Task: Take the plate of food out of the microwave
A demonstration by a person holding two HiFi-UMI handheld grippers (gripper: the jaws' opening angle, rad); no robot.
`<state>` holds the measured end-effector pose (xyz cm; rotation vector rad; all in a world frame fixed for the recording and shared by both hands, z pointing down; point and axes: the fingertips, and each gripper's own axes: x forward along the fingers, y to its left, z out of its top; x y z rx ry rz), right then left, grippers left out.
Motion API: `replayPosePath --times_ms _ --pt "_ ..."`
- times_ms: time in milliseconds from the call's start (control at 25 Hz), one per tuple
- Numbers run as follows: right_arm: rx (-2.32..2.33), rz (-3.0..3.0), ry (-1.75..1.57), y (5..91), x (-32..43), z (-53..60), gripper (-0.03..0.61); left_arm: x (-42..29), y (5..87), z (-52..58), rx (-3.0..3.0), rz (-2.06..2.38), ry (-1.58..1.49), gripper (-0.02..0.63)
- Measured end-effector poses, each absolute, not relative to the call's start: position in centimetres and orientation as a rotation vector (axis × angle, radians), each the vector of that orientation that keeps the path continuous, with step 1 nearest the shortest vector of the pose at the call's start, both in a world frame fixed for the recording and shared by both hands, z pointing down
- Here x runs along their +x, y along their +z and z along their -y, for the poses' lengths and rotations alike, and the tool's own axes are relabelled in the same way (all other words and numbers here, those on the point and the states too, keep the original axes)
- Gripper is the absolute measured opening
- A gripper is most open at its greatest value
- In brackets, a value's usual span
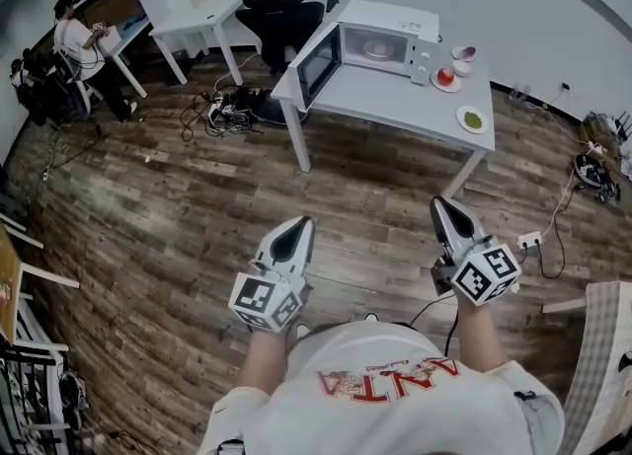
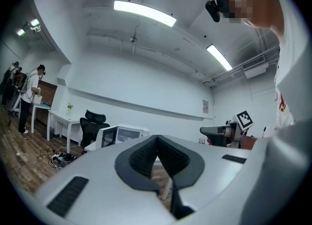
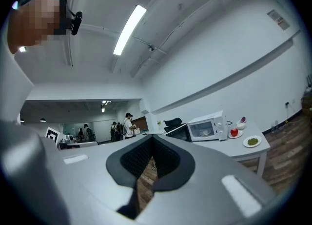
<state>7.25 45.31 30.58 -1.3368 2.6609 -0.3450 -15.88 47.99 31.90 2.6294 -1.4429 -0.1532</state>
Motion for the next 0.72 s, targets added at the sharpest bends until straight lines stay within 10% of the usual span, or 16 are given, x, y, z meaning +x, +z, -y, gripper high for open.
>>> replayPosePath --times_ms 720 --pt "-1.397 -2.621 -0.450 33.4 15.1 -38.0 -0.002 -8.1 32.9 -39.3 2.663 1.362 -0.121 0.008"
